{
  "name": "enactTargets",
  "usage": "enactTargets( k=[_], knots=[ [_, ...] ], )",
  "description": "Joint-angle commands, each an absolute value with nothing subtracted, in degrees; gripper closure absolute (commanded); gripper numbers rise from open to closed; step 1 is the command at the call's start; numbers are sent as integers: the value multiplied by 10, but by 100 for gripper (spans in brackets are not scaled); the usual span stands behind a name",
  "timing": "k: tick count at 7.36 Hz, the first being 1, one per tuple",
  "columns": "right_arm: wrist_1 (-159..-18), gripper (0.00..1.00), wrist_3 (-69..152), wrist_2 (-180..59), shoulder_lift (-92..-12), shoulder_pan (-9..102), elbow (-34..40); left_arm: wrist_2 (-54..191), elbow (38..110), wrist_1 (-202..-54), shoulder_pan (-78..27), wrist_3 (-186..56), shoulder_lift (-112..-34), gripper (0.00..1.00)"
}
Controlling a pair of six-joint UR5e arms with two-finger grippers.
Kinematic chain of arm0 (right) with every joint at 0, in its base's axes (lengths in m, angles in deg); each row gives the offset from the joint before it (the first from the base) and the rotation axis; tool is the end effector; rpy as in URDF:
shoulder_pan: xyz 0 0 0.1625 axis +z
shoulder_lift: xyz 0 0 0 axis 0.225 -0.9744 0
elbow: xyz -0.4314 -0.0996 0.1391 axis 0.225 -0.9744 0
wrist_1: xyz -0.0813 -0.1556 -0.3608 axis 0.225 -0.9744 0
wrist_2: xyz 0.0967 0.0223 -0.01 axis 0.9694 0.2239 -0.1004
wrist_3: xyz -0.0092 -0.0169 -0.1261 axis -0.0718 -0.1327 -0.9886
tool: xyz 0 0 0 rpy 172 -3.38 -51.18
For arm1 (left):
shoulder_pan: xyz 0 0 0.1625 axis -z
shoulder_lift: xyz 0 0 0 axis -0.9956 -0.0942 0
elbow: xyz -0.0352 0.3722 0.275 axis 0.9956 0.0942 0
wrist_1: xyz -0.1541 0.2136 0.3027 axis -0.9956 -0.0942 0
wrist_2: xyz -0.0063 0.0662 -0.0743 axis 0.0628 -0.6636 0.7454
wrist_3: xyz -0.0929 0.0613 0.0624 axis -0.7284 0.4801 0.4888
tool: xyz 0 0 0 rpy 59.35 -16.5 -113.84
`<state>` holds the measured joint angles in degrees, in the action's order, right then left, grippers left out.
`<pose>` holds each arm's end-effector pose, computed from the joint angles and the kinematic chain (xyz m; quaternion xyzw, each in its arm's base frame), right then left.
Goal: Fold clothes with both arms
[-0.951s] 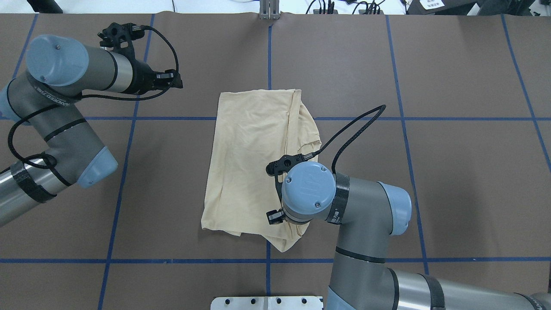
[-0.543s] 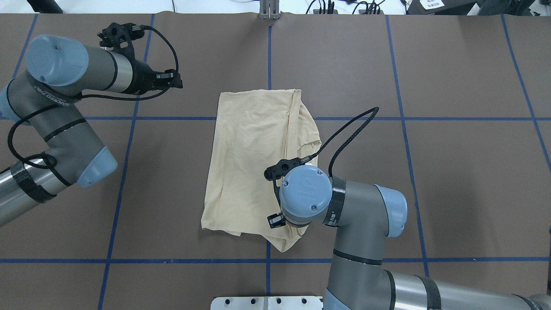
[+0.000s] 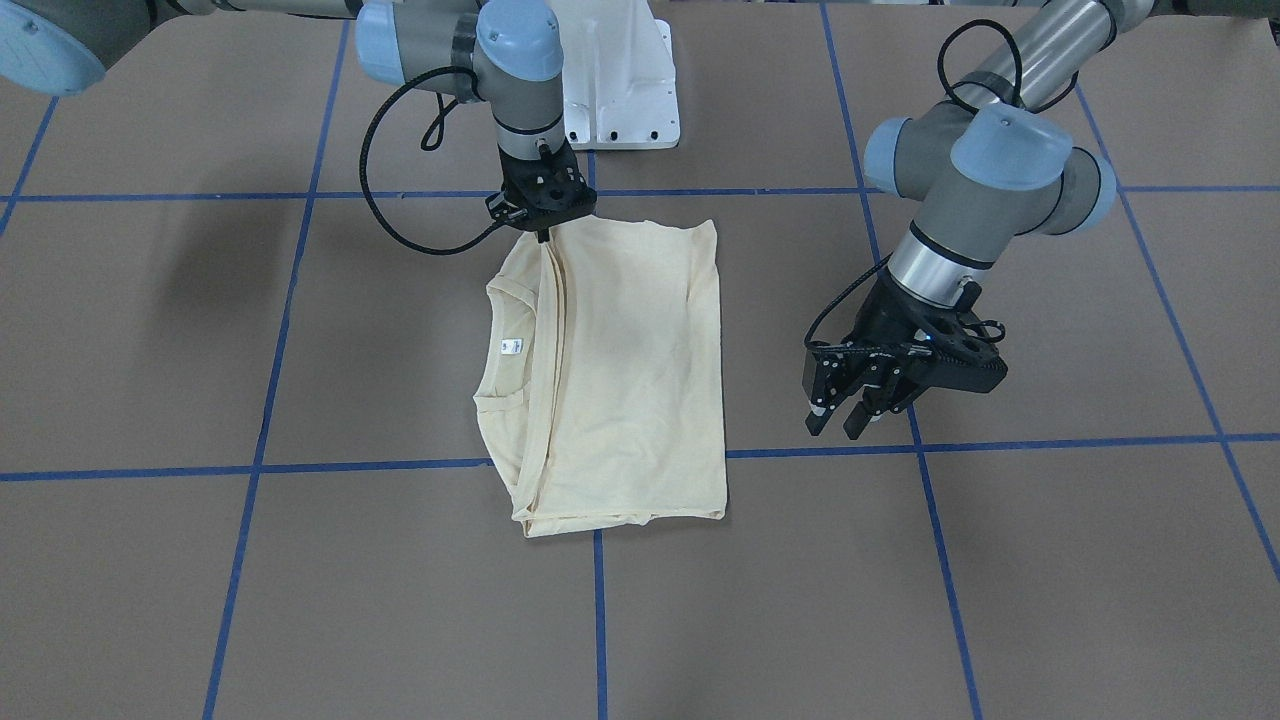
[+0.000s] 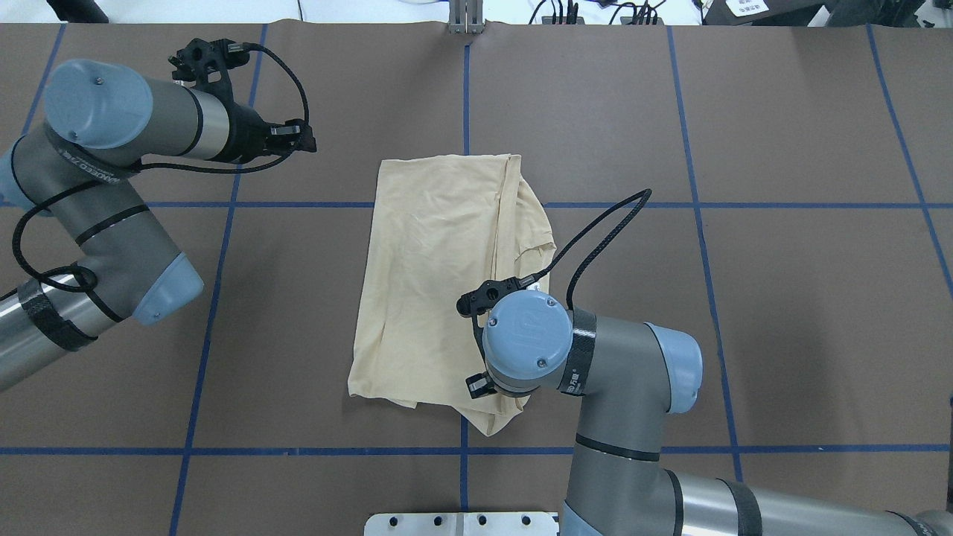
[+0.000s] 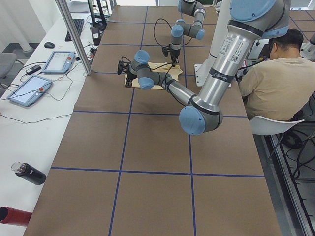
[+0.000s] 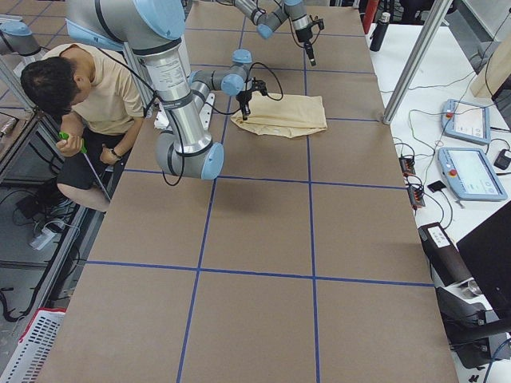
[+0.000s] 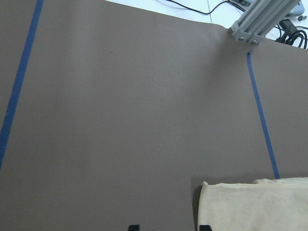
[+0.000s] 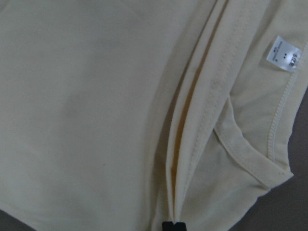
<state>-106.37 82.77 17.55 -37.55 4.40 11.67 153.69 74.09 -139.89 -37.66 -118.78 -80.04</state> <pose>-0.6205 -0.3085 0.2942 0.0688 -0.3612 -0.1562 0.9167 0.4037 -0.5741 0.3642 0.2027 0.5124 -0.1066 0.8276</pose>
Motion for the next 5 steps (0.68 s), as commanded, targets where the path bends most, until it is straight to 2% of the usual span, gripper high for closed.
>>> enactTargets(
  k=[1, 3, 5],
  knots=[
    [-1059, 100, 836, 184, -401, 49, 134, 1536, 743, -1399, -377, -1189, -800, 49],
    [-1058, 100, 865, 180, -441, 46, 177, 1536, 745, -1399, -377, -1190, -800, 48],
    [-1058, 100, 927, 176, -439, 26, 173, 1536, 752, -1390, -377, -1190, -800, 48]
  ],
)
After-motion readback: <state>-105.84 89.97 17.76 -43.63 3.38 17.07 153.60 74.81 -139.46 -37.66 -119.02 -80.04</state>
